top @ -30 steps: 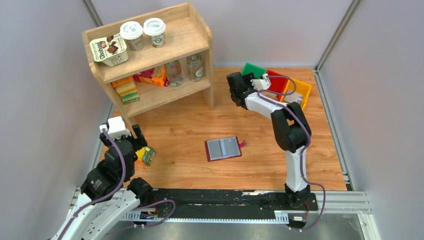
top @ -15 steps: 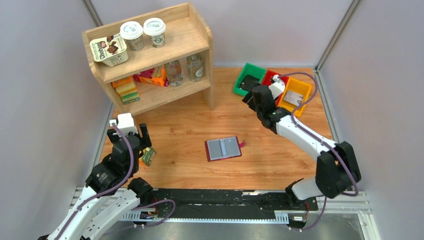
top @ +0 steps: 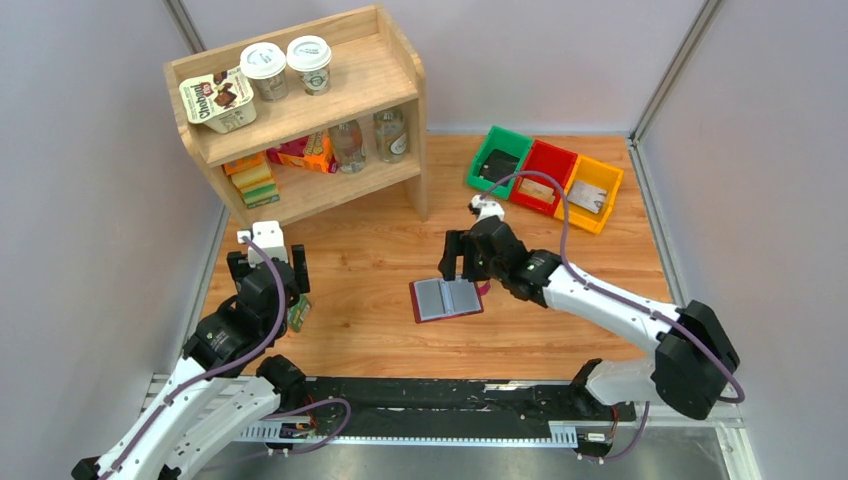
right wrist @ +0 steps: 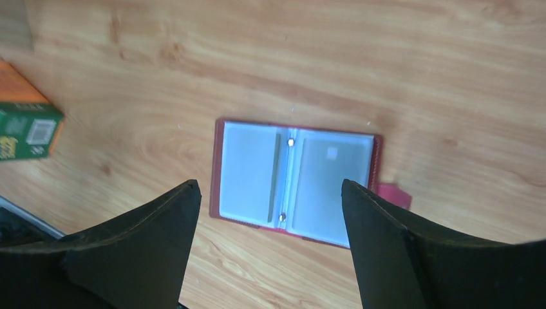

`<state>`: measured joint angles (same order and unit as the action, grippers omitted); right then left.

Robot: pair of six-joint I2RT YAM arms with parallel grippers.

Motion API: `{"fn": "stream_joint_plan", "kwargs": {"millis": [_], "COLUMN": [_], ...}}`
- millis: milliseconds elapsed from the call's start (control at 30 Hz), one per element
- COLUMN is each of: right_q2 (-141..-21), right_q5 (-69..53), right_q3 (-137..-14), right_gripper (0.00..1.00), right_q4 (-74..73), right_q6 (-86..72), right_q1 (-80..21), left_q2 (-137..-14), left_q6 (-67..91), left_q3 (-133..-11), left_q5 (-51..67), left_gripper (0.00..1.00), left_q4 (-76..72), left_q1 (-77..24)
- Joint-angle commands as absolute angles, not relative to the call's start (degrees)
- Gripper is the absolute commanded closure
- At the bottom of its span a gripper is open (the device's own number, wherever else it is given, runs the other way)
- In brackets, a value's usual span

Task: Take the credit cards out of the card holder
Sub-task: Remove the credit card from the card holder.

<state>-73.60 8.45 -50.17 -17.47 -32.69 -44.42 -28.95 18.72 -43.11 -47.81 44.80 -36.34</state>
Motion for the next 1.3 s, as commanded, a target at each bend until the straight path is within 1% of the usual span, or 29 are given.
{"fn": "stream_joint_plan", "kwargs": {"millis": [0,200,333,500,600,700,800,1000,1133,1267], "right_q2": [-79.0,-89.37,-93.68,-97.99,-99.84,-101.07,-101.43,-101.16,-99.59,-97.65], "right_q5": [6.77,7.82,8.17,7.21,7.99,8.0,7.21,4.05,0.97,-6.31], "right_q3": [-52.2,-59.84,-63.36,-64.69,-64.95,-65.13,-65.13,-63.37,-61.09,-57.93], "right_gripper": [0.16,0.16,0.17,0.19,0.2,0.21,0.25,0.34,0.38,0.39], "right_q4": [-21.17,-27.41,-29.0,-29.79,-30.67,-31.2,-31.03,-29.19,-26.55,-22.33], "right_q6": [-30.41,-27.34,-25.49,-25.49,-25.4,-25.14,-24.96,-24.96,-24.87,-24.7], "right_q1": [-48.16,-53.95,-57.12,-57.66,-57.66,-57.57,-57.57,-55.46,-53.71,-51.16], "left_q2": [-29.0,-29.53,-30.06,-31.55,-33.22,-36.81,-39.72,-44.12,-46.75,-49.65], "left_q6": [17.23,17.05,17.05,17.58,18.71,21.7,25.39,31.45,34.89,38.31], "left_q3": [-43.68,-43.51,-43.51,-44.21,-45.17,-47.1,-47.64,-45.44,-43.51,-41.67], "left_q5": [-47.2,-46.76,-46.5,-45.01,-41.93,-37.98,-31.14,-19.53,-17.41,-14.42], "left_gripper": [0.17,0.17,0.16,0.16,0.16,0.16,0.16,0.16,0.16,0.16], "left_q4": [44.12,43.95,43.86,44.21,43.94,44.91,44.13,37.02,33.59,28.23], "left_q1": [-36.12,-36.12,-36.12,-36.12,-36.12,-36.12,-36.12,-36.56,-38.93,-41.66]}}
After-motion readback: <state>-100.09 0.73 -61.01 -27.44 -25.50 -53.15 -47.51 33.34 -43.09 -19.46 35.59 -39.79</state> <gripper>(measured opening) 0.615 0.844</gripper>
